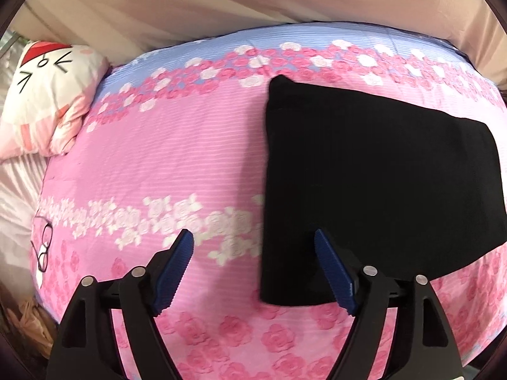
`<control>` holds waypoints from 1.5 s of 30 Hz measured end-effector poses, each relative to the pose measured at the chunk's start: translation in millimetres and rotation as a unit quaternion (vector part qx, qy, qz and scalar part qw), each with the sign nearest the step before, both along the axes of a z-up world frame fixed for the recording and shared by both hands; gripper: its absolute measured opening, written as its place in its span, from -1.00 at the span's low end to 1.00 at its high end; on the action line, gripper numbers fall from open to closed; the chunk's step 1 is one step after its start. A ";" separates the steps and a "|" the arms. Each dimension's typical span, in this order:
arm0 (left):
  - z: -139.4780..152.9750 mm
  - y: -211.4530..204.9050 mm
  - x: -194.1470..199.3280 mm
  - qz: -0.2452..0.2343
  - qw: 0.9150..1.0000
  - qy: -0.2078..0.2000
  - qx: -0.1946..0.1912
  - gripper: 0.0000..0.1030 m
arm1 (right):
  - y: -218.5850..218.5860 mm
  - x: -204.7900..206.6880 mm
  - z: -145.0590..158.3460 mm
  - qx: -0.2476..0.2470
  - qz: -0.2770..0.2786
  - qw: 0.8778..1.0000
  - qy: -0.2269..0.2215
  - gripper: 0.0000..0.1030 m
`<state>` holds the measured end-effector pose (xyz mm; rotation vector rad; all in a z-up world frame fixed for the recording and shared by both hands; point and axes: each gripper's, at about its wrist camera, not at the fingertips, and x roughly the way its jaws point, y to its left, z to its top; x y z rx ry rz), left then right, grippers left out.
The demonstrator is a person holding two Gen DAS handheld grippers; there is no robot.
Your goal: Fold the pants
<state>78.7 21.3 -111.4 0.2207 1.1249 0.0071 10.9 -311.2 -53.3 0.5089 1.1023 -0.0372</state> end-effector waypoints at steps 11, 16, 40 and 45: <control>-4.8 -8.4 -16.2 -0.010 1.000 0.002 0.022 0.51 | 24.1 20.7 -48.6 0.035 0.043 0.998 -0.005 -0.86; -18.9 -12.1 -19.3 -0.017 1.000 0.011 0.024 0.52 | 32.4 20.4 -45.5 -0.010 0.071 0.997 -0.010 -0.85; -7.8 63.8 -33.8 -0.028 0.960 0.089 -0.263 0.66 | 1.6 -23.1 -38.8 0.103 -0.025 0.994 0.031 0.53; -22.8 38.8 -18.1 -0.061 0.958 0.110 -0.256 0.66 | -0.9 -14.2 -59.5 0.186 -0.077 0.979 0.030 0.53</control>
